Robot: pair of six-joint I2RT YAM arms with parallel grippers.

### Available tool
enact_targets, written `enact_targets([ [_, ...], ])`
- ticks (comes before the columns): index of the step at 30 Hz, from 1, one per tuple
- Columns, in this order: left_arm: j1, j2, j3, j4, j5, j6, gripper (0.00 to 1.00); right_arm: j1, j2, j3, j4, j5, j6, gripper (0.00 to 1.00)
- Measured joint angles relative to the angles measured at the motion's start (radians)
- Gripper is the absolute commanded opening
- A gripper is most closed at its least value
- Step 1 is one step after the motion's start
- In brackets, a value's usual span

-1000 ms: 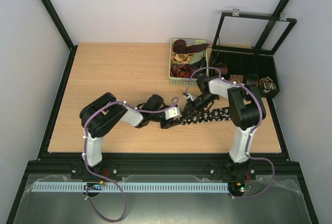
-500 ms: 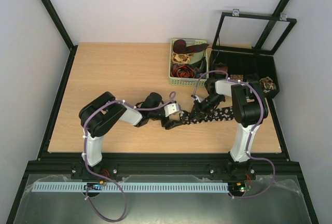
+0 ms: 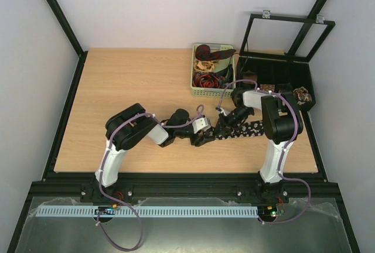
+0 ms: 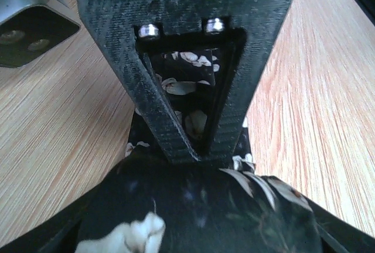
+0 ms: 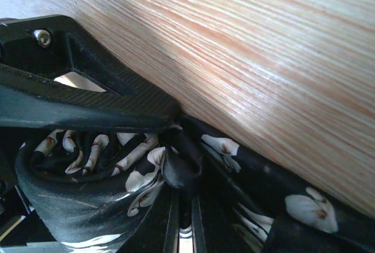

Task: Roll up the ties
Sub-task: Roll the tie at the center of the board.

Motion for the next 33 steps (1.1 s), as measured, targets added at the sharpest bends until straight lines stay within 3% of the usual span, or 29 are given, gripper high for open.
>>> enact_targets([
  [8,-0.026,0.015,0.013,0.010,-0.075,0.024,0.43,0.006,-0.001,0.004,0.000,0.006,0.015,0.03],
  [10,-0.028,0.003,0.011,-0.014,-0.094,0.053,0.41,0.010,-0.001,0.010,-0.002,0.010,0.015,0.13],
  [13,-0.021,-0.034,-0.010,-0.058,-0.127,0.101,0.41,0.018,0.001,0.027,-0.012,0.011,0.011,0.36],
  [18,0.006,-0.095,-0.038,-0.155,-0.145,0.179,0.42,-0.002,-0.004,0.073,-0.042,-0.022,-0.031,0.49],
  [29,0.009,-0.111,-0.016,-0.235,-0.153,0.199,0.43,0.032,-0.048,0.063,-0.024,-0.201,0.026,0.46],
  [33,0.009,-0.111,-0.016,-0.239,-0.154,0.199,0.44,0.064,-0.045,0.057,0.004,-0.182,0.050,0.33],
])
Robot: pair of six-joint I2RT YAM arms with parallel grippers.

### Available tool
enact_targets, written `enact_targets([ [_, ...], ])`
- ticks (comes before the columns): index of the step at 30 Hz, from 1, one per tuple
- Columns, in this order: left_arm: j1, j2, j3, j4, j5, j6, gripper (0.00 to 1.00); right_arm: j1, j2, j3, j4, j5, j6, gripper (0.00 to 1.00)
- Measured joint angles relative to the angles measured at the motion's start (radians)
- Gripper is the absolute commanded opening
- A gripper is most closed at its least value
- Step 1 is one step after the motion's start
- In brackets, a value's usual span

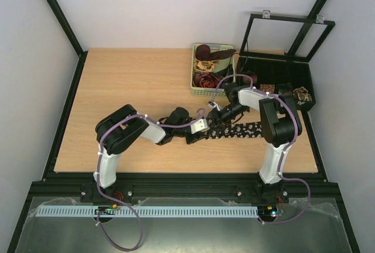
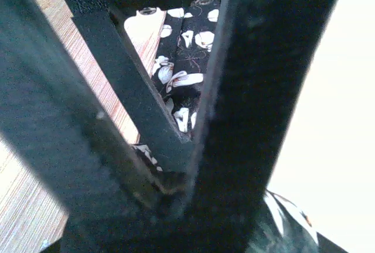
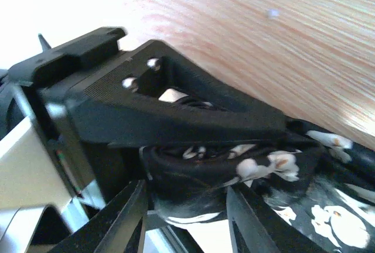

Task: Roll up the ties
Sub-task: Roll the tie at the center of the board.

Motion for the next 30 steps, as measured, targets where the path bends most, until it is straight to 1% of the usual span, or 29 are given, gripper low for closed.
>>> enact_targets([
  [1,0.000,0.000,0.001,-0.002,0.000,0.000,0.44,0.002,0.003,0.000,0.005,0.012,0.005,0.25],
  [3,0.000,0.000,0.003,-0.006,0.000,-0.001,0.44,0.002,0.010,0.000,0.010,0.027,0.005,0.04],
  [4,0.000,0.000,0.005,-0.009,0.000,-0.002,0.44,0.002,0.014,0.000,0.011,0.033,0.009,0.02],
  [6,0.000,0.000,0.007,-0.014,0.000,-0.002,0.46,0.002,0.015,0.000,0.010,0.042,0.011,0.01],
  [8,0.000,0.000,0.008,-0.018,-0.001,-0.002,0.50,0.001,0.015,0.000,0.009,0.050,0.010,0.01],
  [11,0.000,0.000,0.012,-0.021,-0.002,-0.001,0.66,-0.006,0.015,0.000,0.009,0.066,0.005,0.02],
  [12,0.000,0.000,0.015,-0.023,-0.002,0.003,0.70,-0.012,0.015,0.000,0.008,0.074,0.002,0.01],
  [14,0.002,-0.001,0.021,-0.036,0.002,-0.001,0.76,-0.023,0.015,-0.004,0.007,0.089,-0.009,0.01],
  [16,0.003,-0.008,0.021,-0.043,0.010,-0.002,0.80,-0.037,0.015,-0.012,0.006,0.102,-0.021,0.01],
  [20,0.008,-0.034,0.002,-0.056,0.044,-0.020,0.83,-0.069,0.015,-0.031,0.005,0.138,-0.050,0.01],
  [26,0.006,-0.040,-0.003,-0.022,0.096,-0.074,0.83,-0.090,-0.011,-0.063,0.015,0.216,-0.089,0.01],
  [30,-0.002,-0.011,0.004,0.024,0.114,-0.114,0.83,-0.085,-0.016,-0.068,0.026,0.241,-0.092,0.01],
])
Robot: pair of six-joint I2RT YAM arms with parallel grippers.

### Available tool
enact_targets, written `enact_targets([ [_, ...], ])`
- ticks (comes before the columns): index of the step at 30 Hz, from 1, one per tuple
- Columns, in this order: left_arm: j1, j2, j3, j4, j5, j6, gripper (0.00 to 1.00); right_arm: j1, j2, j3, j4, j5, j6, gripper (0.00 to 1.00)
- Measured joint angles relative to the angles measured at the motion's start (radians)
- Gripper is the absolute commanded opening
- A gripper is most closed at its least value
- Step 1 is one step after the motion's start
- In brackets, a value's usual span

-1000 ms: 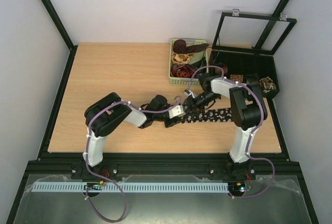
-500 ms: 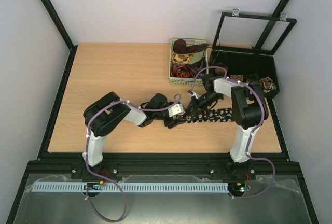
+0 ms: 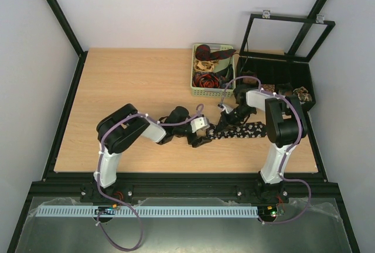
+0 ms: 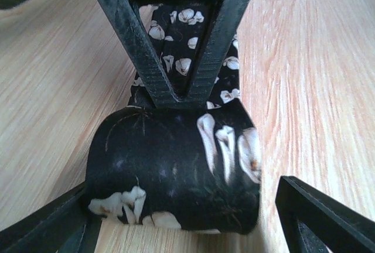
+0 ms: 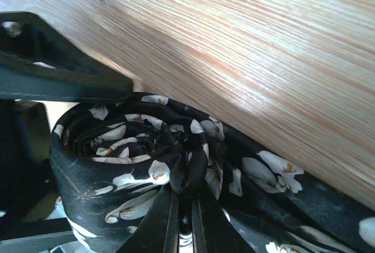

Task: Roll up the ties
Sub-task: Roll the tie at the center of the board.

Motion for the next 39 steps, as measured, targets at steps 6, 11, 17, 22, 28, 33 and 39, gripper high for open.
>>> enact_targets([
  [6,-0.016,0.086,0.049,0.072,-0.005,-0.046,0.75,0.035,0.017,0.018,0.004,0.002,0.018,0.02],
  [11,-0.024,0.127,0.095,0.091,-0.021,-0.041,0.49,0.057,0.039,0.032,0.009,-0.020,0.028,0.01],
  [17,-0.011,0.103,0.071,0.073,-0.043,0.008,0.64,0.065,0.055,0.040,0.018,-0.052,0.042,0.01],
  [22,0.019,0.026,-0.034,0.058,-0.045,0.037,0.76,0.085,0.056,0.040,0.035,-0.056,0.042,0.01],
  [28,0.046,0.000,-0.071,0.061,-0.013,0.028,0.73,0.084,0.056,0.027,0.049,-0.072,0.042,0.01],
  [33,0.037,0.016,-0.045,0.062,0.001,-0.006,0.66,0.081,0.053,0.018,0.063,-0.082,0.050,0.01],
  [39,0.019,0.031,-0.024,0.062,-0.008,-0.012,0.39,0.080,0.052,0.017,0.063,-0.083,0.057,0.06],
])
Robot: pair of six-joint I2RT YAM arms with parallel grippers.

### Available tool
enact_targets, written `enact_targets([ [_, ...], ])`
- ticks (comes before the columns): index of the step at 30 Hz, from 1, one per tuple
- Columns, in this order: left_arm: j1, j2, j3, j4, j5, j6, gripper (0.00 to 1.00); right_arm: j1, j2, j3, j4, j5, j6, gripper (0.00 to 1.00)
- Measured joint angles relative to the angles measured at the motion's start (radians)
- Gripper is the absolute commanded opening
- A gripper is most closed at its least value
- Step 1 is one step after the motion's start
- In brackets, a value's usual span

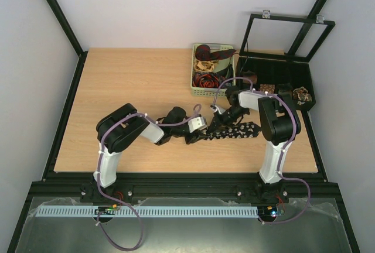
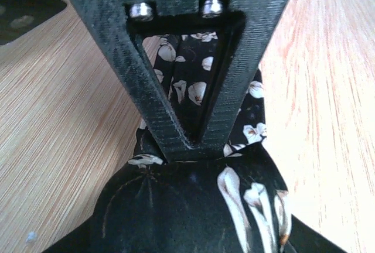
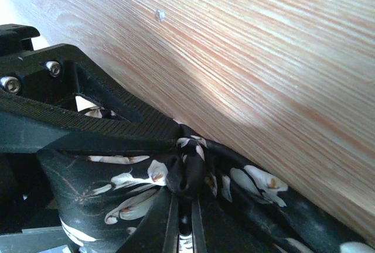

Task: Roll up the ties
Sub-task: Roll the tie at the center of the board.

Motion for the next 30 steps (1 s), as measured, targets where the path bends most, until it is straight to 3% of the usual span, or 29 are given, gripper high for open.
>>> enact_targets([
  [8,-0.011,-0.044,-0.019,-0.059,-0.077,0.104,0.38,-0.033,0.004,0.082,-0.090,0.024,-0.052,0.46],
  [12,-0.016,-0.057,-0.019,-0.086,-0.101,0.145,0.39,-0.049,0.002,0.116,-0.144,-0.043,-0.070,0.49],
  [19,-0.020,-0.063,-0.013,-0.107,-0.117,0.175,0.42,-0.011,-0.003,0.102,-0.166,-0.126,-0.029,0.43],
  [20,-0.020,-0.063,-0.012,-0.111,-0.118,0.177,0.42,-0.003,-0.003,0.100,-0.166,-0.127,-0.021,0.38],
  [24,-0.020,-0.065,-0.010,-0.120,-0.121,0.185,0.43,0.011,-0.003,0.080,-0.152,-0.119,0.003,0.04],
  [30,-0.021,-0.065,-0.006,-0.132,-0.124,0.181,0.69,0.006,-0.005,0.066,-0.138,-0.113,-0.001,0.01],
])
